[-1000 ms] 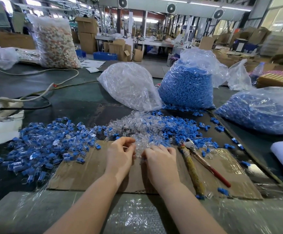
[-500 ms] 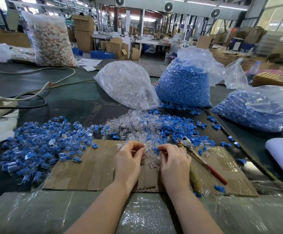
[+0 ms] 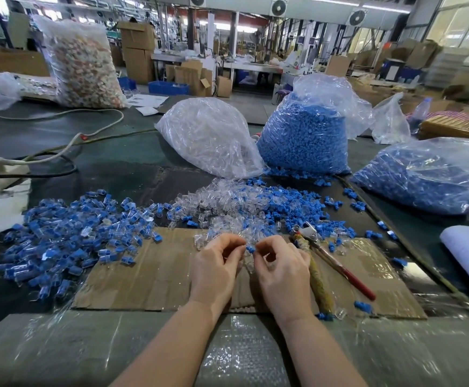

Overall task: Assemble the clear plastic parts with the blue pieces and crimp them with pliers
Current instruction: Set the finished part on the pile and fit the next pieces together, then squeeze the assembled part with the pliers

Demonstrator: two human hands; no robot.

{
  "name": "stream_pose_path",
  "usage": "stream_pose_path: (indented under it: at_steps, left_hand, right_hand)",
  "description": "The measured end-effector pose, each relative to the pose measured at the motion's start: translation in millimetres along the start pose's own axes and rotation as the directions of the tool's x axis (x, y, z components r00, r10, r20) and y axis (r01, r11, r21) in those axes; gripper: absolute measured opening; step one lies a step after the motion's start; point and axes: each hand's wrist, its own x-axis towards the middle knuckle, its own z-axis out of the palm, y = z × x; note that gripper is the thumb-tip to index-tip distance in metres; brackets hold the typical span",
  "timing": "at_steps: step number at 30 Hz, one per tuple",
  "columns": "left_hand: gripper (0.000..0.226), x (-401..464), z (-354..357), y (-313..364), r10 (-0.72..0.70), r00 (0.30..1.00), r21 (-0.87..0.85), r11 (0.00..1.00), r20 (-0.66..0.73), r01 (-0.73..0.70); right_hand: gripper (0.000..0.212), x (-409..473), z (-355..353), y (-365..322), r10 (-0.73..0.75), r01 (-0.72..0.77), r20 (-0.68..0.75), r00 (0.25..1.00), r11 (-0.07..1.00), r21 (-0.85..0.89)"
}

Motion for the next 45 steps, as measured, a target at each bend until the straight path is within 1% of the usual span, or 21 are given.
stream_pose_path:
  at_steps: [4,8,12,15,19,21,30,36,40,42,43,44,45]
  left_hand:
    - [0.019,-2.4,0.1,1.8,0.073,0.997,0.095,0.993,0.020,-0.075]
    - [0.018,-3.2,0.1,3.0,0.106,0.994,0.110,0.988,0.036,-0.109]
    - [0.019,-1.2,-0.1,2.2,0.038,0.999,0.061,0.997,0.036,-0.040]
    - [0.019,0.3,-0.7,1.3,-0.016,1.000,0.013,1.000,0.021,0.016]
    - [0.020,1.5,-0.7,0.1,-0.023,1.000,0.000,1.000,0.014,0.023]
    - [0.022,1.7,-0.7,0.1,-0.023,1.000,-0.005,1.000,0.018,0.023]
    - [0.018,1.0,-2.4,0.0,-0.018,0.999,0.001,1.000,0.046,0.018]
    - [0.021,1.0,-2.7,0.3,-0.025,0.999,-0.050,0.998,0.039,0.027]
    - [0.020,1.7,-3.0,1.3,-0.042,0.999,-0.107,0.993,0.022,0.044]
    - [0.019,1.8,-4.1,1.8,-0.050,0.999,-0.138,0.989,0.010,0.051]
    - [0.019,1.8,-4.6,2.0,-0.058,0.998,-0.158,0.986,0.004,0.058]
    - [0.018,1.9,-5.3,2.1,-0.071,0.997,-0.178,0.982,-0.001,0.070]
    - [0.016,2.2,-6.0,1.9,-0.085,0.996,-0.195,0.977,-0.003,0.083]
  right_hand:
    - [0.012,-0.6,1.0,0.6,0.000,0.000,-0.003,1.000,1.000,0.013]
    - [0.013,-1.0,0.8,1.7,0.001,-0.001,-0.018,1.000,0.999,0.039]
    - [0.008,-0.6,-1.1,1.4,-0.024,0.025,-0.008,1.000,0.994,0.106]
    - [0.005,-0.6,-1.6,1.4,-0.081,0.078,0.023,0.996,0.990,0.119]
    - [0.014,-0.2,-0.9,2.3,-0.088,0.081,0.071,0.994,0.992,0.097]
    - [0.015,-0.2,-1.1,2.0,-0.086,0.079,0.069,0.994,0.992,0.093]
    - [0.014,-0.6,-1.4,3.0,-0.091,0.087,0.059,0.994,0.994,0.066]
    - [0.012,-0.5,-2.6,2.3,-0.116,0.112,0.052,0.992,0.991,0.076]
    - [0.013,-0.1,-4.4,0.1,-0.132,0.131,0.017,0.991,0.991,0.032]
    - [0.016,0.6,-7.5,0.0,-0.098,0.097,-0.047,0.994,0.995,-0.029]
    - [0.019,1.3,-10.2,0.4,-0.056,0.048,-0.091,0.994,0.995,-0.083]
    - [0.023,2.9,-13.6,0.7,0.010,-0.029,-0.126,0.992,0.988,-0.152]
    - [0.028,5.6,-18.0,2.4,0.100,-0.130,-0.128,0.987,0.960,-0.246]
